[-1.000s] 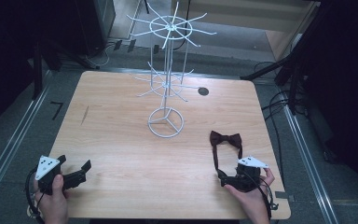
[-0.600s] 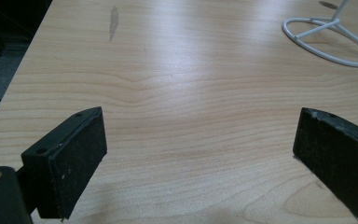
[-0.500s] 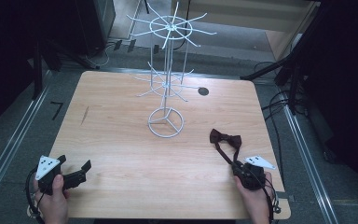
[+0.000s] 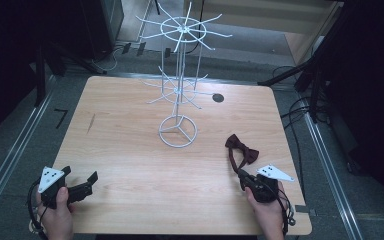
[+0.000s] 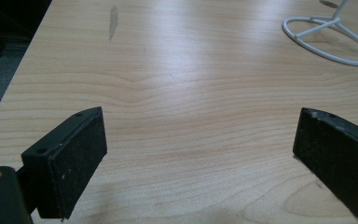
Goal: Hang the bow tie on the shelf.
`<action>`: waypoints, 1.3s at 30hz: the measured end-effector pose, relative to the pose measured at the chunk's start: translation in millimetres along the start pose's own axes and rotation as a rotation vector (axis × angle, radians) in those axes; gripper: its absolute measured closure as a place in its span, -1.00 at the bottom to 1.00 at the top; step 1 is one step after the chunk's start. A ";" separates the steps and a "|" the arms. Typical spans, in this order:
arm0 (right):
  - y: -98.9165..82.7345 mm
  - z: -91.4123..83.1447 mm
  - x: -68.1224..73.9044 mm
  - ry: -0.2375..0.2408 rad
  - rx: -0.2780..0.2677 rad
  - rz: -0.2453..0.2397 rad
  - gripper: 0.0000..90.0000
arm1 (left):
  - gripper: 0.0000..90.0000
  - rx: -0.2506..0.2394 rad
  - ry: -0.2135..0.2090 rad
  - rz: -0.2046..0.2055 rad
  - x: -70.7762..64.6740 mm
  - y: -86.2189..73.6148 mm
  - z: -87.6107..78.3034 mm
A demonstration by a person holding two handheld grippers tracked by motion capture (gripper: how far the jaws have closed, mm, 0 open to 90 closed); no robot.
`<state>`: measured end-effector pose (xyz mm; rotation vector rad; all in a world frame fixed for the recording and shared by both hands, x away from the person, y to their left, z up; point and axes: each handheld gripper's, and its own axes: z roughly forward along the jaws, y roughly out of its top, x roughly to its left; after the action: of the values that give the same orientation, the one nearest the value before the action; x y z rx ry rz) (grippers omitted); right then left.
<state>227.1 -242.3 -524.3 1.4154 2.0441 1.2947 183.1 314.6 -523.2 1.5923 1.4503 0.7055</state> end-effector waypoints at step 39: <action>115.8 -3.9 39.0 -0.018 -0.318 -0.132 1.00 | -0.91 0.000 -0.006 -0.003 0.5 0.2 0.4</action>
<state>272.1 -200.0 -418.8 1.1273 1.7876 1.4655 183.6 315.0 -523.3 1.5907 1.4474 0.6987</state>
